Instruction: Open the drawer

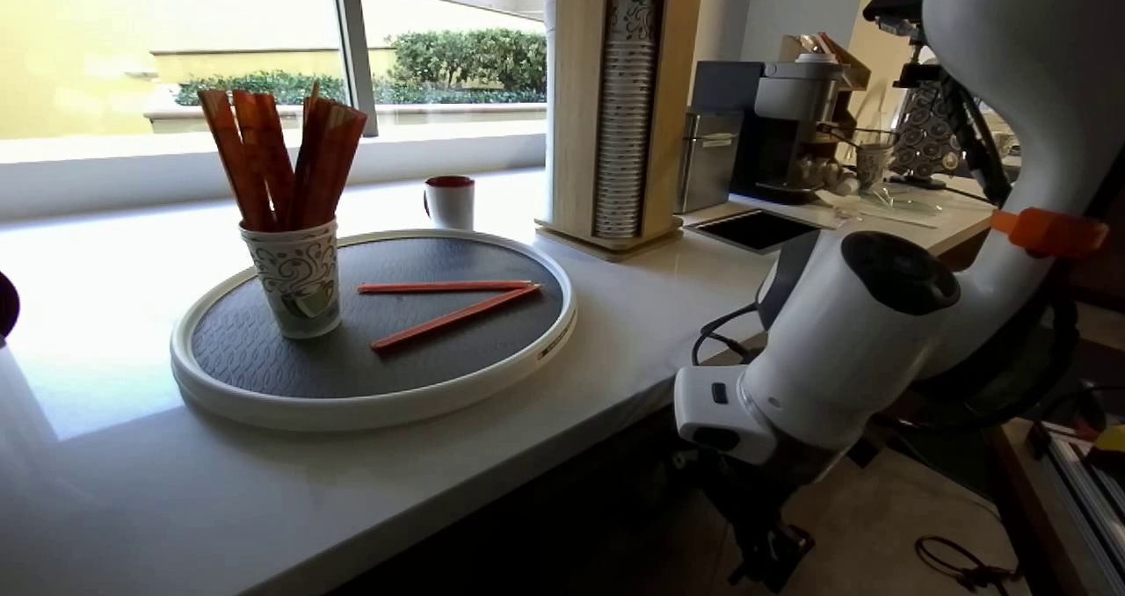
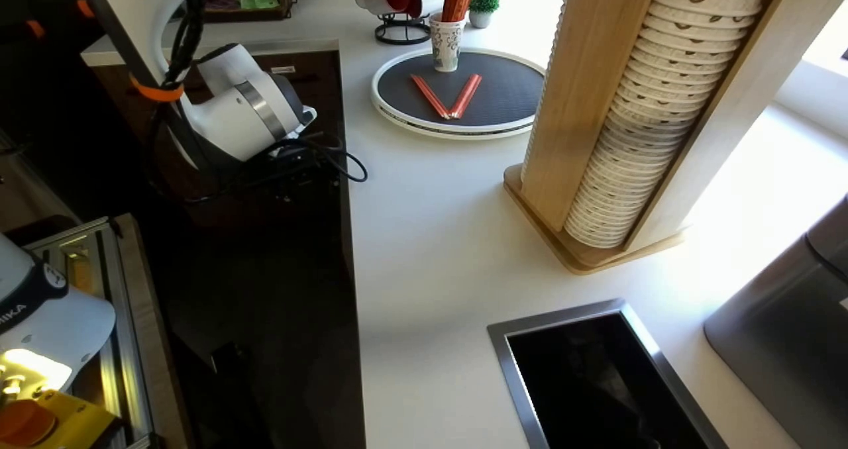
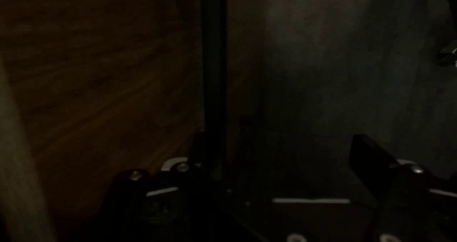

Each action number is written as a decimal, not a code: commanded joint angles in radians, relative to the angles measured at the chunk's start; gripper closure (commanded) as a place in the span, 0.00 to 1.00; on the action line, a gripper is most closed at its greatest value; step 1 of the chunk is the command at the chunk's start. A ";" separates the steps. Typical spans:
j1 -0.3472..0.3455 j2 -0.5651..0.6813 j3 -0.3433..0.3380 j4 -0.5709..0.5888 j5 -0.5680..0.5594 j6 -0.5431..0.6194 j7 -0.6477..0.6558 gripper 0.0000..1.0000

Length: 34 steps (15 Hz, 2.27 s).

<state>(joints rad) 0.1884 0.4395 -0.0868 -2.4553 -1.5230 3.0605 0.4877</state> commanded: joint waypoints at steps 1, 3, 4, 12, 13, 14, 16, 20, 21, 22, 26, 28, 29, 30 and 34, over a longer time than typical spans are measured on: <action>0.018 0.025 0.052 -0.030 0.037 0.051 0.024 0.00; 0.026 0.019 0.065 -0.036 0.026 0.055 0.056 0.00; 0.033 0.017 0.071 -0.038 0.021 0.044 0.072 0.00; 0.111 -0.077 0.123 -0.085 -0.093 -0.100 0.340 0.00; 0.128 -0.098 0.134 -0.097 -0.124 -0.128 0.400 0.00; 0.147 -0.121 0.154 -0.104 -0.148 -0.152 0.450 0.00; 0.187 -0.151 0.184 -0.130 -0.176 -0.244 0.541 0.00; 0.242 -0.198 0.247 -0.188 -0.135 -0.327 0.581 0.00; 0.253 -0.213 0.262 -0.198 -0.119 -0.331 0.578 0.00; 0.266 -0.237 0.280 -0.217 -0.089 -0.337 0.569 0.00; 0.191 -0.358 0.393 -0.316 0.030 -0.269 0.528 0.00; 0.173 -0.478 0.419 -0.401 0.116 -0.169 0.553 0.00; 0.196 -0.372 0.400 -0.292 0.097 -0.168 0.612 0.00; 0.192 -0.410 0.402 -0.309 0.121 -0.140 0.635 0.00; 0.184 -0.520 0.383 -0.330 0.178 -0.082 0.729 0.00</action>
<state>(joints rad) 0.3837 0.0179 0.3024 -2.7384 -1.4031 2.9209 1.1628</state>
